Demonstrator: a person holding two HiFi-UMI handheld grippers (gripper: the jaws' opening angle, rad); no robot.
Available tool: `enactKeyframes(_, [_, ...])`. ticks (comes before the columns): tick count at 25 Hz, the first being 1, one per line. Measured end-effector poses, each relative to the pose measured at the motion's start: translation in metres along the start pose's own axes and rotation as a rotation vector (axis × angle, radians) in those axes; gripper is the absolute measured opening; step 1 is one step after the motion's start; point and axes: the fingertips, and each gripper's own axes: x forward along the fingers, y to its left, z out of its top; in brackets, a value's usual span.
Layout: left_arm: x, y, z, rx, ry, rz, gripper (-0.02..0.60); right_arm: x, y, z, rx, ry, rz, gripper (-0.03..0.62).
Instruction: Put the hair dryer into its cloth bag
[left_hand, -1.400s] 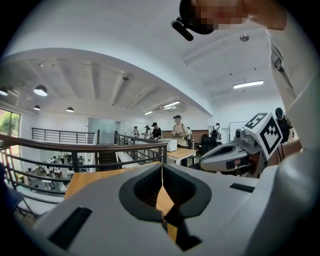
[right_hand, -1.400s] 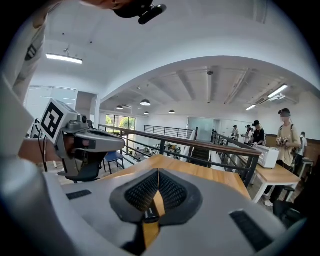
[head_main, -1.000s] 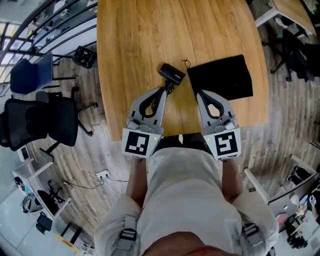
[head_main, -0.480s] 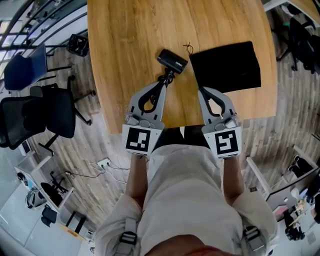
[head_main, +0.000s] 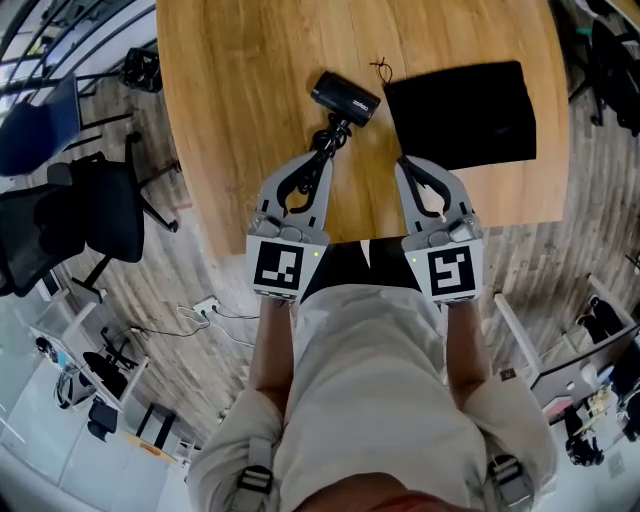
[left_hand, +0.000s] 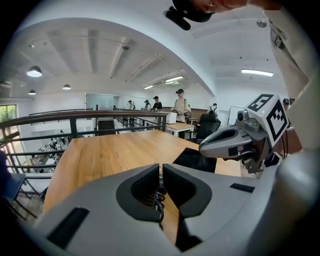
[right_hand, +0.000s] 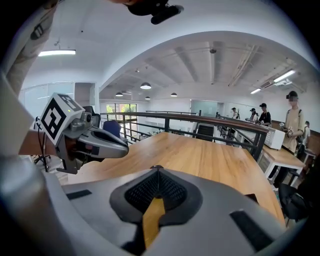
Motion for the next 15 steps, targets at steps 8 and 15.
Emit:
enactKeyframes(8, [0.015, 0.007, -0.036, -0.008, 0.075, 0.006, 0.023, 0.016, 0.011, -0.029, 0.01, 0.052, 0.024, 0.021])
enactKeyframes(15, [0.028, 0.012, -0.065, 0.0, 0.155, 0.002, 0.098, 0.031, 0.023, -0.04, 0.018, 0.072, 0.051, 0.021])
